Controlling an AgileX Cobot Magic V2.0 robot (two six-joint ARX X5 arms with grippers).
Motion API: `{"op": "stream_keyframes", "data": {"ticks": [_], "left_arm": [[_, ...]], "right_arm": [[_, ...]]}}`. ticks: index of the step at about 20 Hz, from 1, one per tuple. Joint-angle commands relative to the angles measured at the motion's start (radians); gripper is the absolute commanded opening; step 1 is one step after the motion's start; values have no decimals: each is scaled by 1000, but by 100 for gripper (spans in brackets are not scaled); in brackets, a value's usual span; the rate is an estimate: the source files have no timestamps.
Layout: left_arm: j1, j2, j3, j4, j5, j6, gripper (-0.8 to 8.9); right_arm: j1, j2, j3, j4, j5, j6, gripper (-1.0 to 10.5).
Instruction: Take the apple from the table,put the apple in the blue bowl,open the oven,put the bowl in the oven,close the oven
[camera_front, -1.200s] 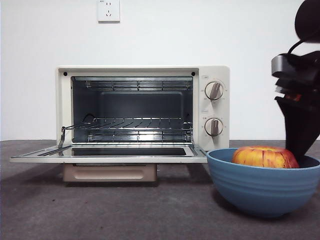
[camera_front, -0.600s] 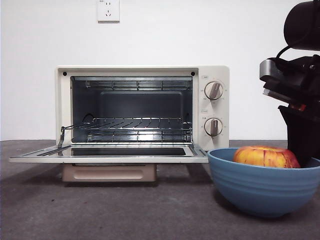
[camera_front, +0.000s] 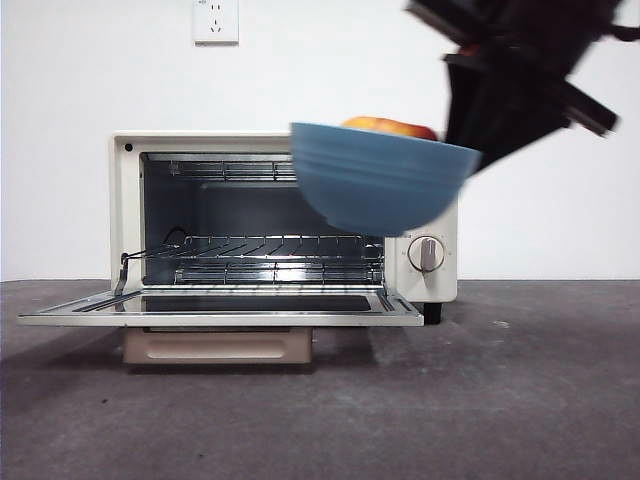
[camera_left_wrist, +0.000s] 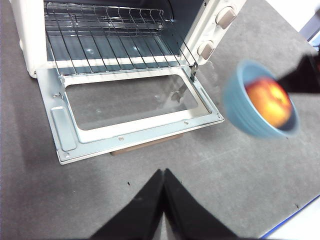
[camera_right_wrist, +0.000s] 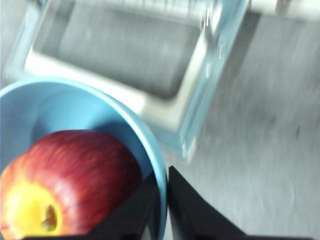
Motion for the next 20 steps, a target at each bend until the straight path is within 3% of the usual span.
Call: {"op": "stream_keyframes", "data": {"ticks": [1,9,15,20], "left_arm": [[-2,6,10,13,2,9,6],[-2,6,10,11,2,9,6],[-2,6,10,10,2,13,6],[-2,6,10,5,2,19,6]], "right_arm": [[18,94,95,17,20,69,2],[64,388,392,40,126,246,2],[68,472,427,136,214,432,2],[74,489,427,217,299,505,2]]}}
